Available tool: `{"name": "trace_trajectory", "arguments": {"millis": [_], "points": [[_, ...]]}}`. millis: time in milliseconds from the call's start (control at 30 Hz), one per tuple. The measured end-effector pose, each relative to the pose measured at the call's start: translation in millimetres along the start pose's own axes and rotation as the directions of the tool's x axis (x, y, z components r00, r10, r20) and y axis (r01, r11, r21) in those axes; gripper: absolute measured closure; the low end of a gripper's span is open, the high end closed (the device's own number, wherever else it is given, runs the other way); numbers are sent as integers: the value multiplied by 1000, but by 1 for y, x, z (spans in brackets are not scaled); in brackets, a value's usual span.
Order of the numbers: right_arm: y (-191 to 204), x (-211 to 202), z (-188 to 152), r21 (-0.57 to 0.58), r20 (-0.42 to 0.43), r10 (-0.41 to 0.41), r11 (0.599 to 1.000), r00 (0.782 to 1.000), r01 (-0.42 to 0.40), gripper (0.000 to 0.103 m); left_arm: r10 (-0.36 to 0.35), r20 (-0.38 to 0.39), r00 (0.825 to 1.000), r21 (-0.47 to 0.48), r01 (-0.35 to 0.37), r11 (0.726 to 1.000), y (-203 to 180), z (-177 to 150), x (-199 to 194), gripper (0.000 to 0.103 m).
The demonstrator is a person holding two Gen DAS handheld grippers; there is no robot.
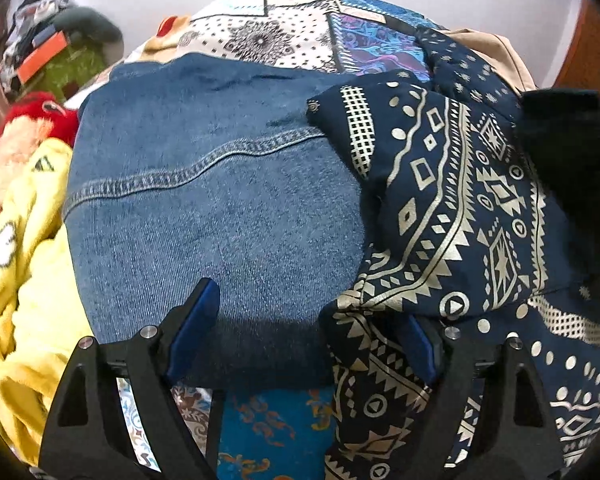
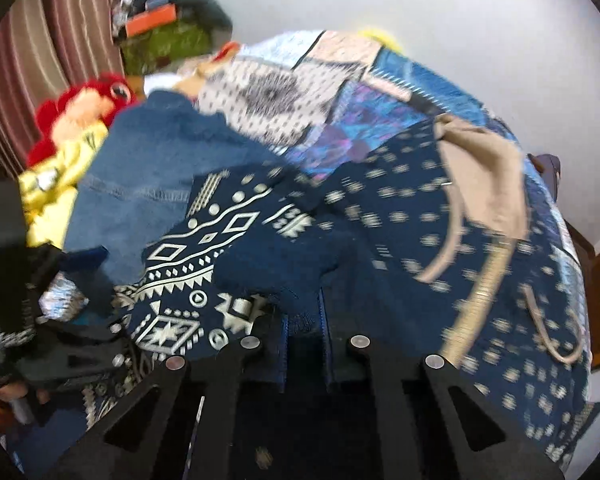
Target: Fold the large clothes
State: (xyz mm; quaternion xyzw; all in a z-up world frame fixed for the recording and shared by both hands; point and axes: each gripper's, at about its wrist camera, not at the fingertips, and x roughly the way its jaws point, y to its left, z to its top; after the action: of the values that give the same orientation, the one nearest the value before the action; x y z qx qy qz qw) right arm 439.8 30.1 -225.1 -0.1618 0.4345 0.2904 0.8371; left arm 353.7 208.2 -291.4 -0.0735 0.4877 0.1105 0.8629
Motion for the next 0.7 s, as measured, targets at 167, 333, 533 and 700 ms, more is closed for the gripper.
{"name": "trace_trajectory", "arguments": {"millis": [167, 333, 533, 700], "points": [[-57, -58, -14, 137, 70, -47, 990, 996, 37, 93, 34, -18, 999, -5, -34, 999, -2, 0, -1, 19], [-111, -101, -49, 276, 107, -125, 957, 986, 91, 94, 91, -24, 996, -70, -93, 993, 1, -1, -11, 19], [-159, -99, -107, 370, 19, -153, 919, 988, 136, 94, 147, -37, 988, -101, -150, 983, 9, -7, -14, 17], [-187, -75, -146, 388, -85, -187, 899, 979, 205, 94, 202, -44, 978, -68, -204, 977, 3, -8, -6, 13]]}}
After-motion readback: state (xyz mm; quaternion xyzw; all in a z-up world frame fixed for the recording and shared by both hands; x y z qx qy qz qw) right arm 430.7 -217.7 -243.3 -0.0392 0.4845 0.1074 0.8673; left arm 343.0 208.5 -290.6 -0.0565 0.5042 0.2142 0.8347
